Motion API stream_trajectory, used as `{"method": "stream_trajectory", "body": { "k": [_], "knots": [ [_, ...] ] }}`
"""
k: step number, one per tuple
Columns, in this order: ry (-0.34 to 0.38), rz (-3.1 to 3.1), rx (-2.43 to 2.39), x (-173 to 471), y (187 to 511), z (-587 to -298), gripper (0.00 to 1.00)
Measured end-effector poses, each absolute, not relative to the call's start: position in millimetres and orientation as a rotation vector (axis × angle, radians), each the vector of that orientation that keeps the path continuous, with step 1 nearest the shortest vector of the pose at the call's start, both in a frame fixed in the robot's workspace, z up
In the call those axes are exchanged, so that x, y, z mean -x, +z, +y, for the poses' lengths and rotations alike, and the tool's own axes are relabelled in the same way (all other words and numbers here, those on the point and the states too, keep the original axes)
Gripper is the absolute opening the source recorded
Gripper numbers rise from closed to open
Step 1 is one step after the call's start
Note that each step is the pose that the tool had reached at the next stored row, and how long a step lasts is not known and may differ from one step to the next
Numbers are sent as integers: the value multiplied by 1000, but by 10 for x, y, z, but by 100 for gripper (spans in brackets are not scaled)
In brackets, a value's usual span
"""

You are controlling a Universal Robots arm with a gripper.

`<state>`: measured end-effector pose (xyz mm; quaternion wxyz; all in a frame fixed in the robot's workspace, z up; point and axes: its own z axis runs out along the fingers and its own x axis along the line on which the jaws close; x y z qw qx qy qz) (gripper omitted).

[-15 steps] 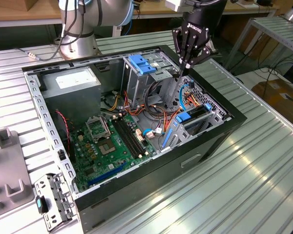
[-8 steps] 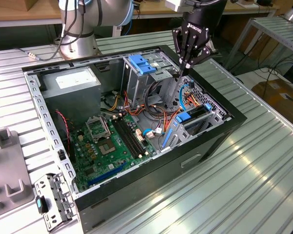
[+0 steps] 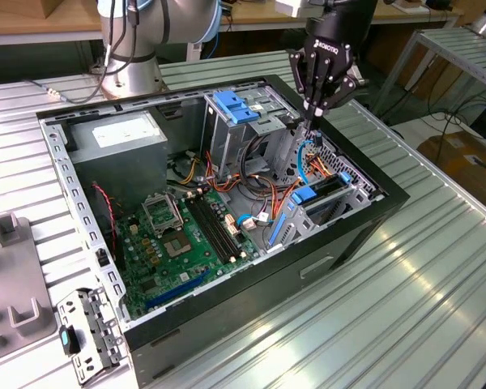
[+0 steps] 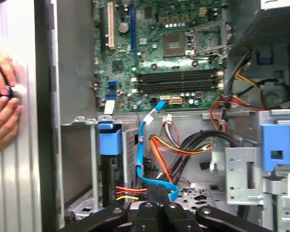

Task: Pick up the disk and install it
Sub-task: 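Insert the second disk wire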

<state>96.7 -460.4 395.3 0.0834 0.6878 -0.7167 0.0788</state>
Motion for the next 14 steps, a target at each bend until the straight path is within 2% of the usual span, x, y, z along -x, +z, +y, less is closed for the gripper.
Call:
{"method": "stream_trajectory", "body": {
  "k": [6, 7, 8, 9, 14],
  "knots": [
    [274, -2118, -2031, -1056, 3898, -4565, 11],
    [284, -2112, -2026, -1056, 3878, -4565, 17],
    [288, -2110, -2023, -1057, 3859, -4565, 17],
    [290, -2109, -2022, -1058, 3847, -4564, 24],
    [321, -2091, -2005, -1062, 3739, -4562, 24]
  ]
}}
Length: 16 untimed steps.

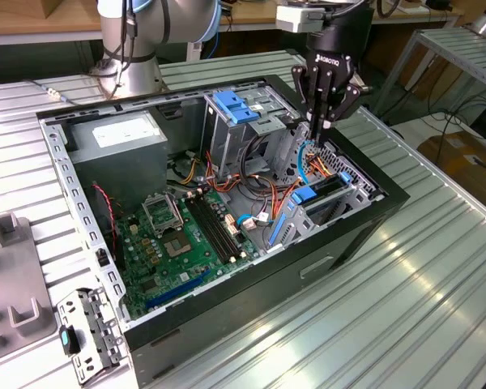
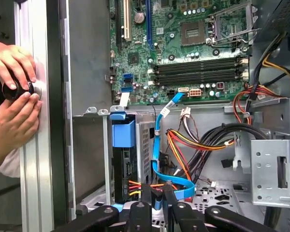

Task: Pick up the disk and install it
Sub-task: 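Insert the second disk wire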

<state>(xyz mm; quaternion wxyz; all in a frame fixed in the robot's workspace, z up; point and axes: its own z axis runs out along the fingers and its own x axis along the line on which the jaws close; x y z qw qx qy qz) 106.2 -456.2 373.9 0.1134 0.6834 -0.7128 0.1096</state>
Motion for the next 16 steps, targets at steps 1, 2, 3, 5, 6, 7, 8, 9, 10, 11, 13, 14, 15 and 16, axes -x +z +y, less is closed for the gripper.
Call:
{"method": "stream_trajectory", "body": {
  "k": [1, 2, 3, 5, 6, 7, 8, 9, 10, 11, 13, 14, 15, 16],
  "knots": [
    [323, -2090, -2004, -1064, 3720, -4562, 24],
    [326, -2088, -2002, -1064, 3696, -4562, 24],
    [328, -2087, -2001, -1064, 3682, -4562, 24],
    [335, -2083, -1997, -1065, 3655, -4562, 24],
    [338, -2081, -1995, -1065, 3645, -4562, 24],
    [338, -2081, -1995, -1066, 3645, -4562, 22],
    [338, -2081, -1995, -1065, 3645, -4562, 16],
    [338, -2081, -1995, -1065, 3643, -4562, 16],
    [338, -2081, -1995, -1065, 3643, -4562, 16],
    [338, -2081, -1995, -1065, 3643, -4562, 16],
    [338, -2081, -1995, -1065, 3643, -4562, 16],
    [338, -2081, -1995, -1065, 3643, -4562, 16],
    [338, -2081, -1995, -1065, 3643, -4562, 16],
    [338, -2081, -1995, -1065, 3643, -4562, 16]
  ]
}}
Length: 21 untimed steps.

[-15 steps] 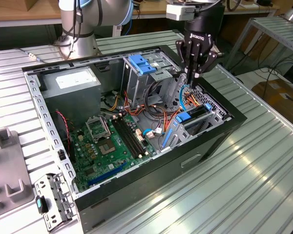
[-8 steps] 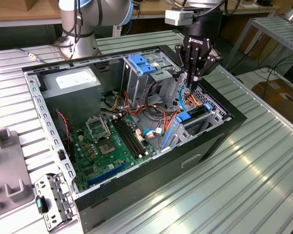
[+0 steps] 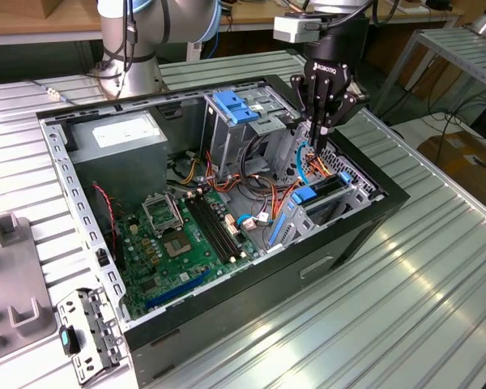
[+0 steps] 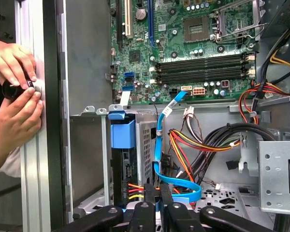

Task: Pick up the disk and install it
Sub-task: 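Insert the second disk wire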

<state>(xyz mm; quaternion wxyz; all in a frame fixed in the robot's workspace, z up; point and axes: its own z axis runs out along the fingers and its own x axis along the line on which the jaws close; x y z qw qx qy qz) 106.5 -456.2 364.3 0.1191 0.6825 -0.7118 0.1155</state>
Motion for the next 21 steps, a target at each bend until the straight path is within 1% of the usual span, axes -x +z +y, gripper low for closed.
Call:
{"method": "stream_trajectory", "body": {
  "k": [7, 13, 21],
  "knots": [
    [328, -2088, -2002, -1028, 3640, -4632, 16],
    [283, -2118, -2036, -1021, 3617, -4840, 16],
    [278, -2125, -2059, -986, 3600, -4932, 16]
  ]
}}
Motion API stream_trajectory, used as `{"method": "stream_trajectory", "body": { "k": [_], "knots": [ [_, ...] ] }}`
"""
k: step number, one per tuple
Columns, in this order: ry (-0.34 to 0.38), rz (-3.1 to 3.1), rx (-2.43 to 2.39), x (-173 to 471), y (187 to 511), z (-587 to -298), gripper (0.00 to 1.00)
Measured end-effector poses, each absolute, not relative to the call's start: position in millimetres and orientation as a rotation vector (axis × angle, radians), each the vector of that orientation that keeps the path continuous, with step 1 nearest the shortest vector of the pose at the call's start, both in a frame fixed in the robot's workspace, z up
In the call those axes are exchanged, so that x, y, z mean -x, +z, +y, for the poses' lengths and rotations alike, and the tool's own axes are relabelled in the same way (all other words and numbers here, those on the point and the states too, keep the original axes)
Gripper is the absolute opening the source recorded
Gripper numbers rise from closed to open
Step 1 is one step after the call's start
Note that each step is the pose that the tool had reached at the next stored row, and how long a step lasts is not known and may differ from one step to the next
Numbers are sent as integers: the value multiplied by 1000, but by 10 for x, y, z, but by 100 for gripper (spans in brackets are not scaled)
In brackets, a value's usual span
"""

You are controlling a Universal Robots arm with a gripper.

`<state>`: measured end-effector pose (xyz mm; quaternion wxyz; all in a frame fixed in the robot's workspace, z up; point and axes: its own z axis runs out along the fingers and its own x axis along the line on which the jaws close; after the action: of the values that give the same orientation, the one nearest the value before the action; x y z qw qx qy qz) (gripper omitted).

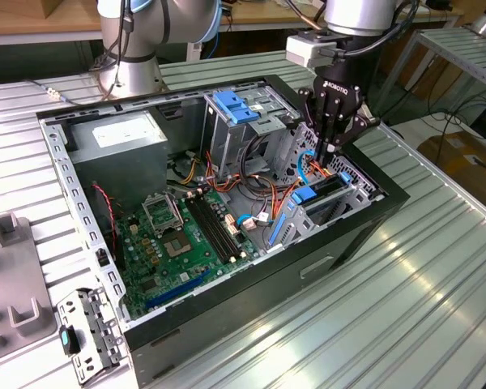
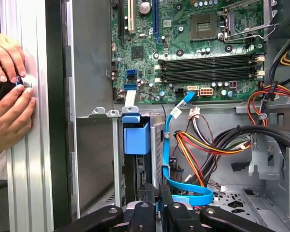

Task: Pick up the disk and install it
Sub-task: 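Insert the second disk wire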

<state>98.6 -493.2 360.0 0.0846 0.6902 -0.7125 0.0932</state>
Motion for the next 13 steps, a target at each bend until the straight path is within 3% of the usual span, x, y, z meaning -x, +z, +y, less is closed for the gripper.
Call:
{"method": "stream_trajectory", "body": {
  "k": [13],
  "knots": [
    [278, -2125, -2059, -986, 3600, -4938, 16]
  ]
}}
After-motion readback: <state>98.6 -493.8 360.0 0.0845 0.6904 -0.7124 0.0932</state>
